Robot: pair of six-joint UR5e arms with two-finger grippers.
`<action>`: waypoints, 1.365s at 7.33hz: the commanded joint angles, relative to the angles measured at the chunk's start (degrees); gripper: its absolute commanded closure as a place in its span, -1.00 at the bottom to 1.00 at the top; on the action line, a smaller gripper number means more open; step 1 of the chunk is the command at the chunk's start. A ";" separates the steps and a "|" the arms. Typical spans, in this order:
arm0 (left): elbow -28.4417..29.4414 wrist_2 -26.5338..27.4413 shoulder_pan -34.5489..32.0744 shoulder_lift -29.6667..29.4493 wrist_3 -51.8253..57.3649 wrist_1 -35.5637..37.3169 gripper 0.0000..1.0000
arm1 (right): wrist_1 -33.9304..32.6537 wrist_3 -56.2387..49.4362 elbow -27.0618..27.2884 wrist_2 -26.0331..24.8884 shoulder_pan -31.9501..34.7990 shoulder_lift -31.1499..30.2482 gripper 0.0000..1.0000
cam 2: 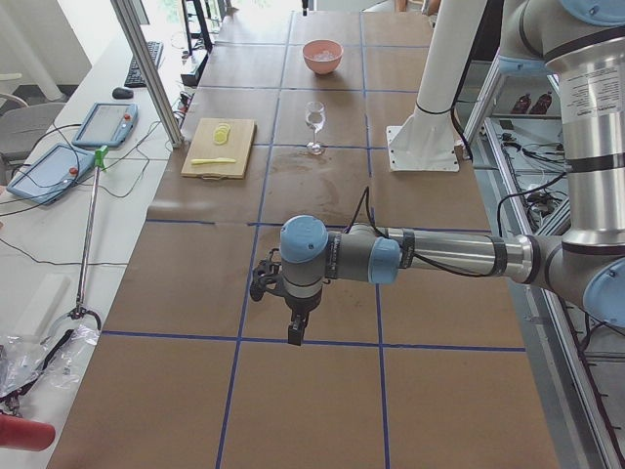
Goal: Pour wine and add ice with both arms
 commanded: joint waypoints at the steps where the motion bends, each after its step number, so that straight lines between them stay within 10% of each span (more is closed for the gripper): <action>1: 0.00 -0.04 0.00 0.01 0.11 -0.08 -1.00 | -0.45 0.50 -0.12 0.09 -0.30 0.25 -1.00; 10: 0.00 -0.04 0.09 0.01 0.02 0.01 -1.00 | -4.50 0.50 -0.12 0.00 -0.74 0.42 -1.00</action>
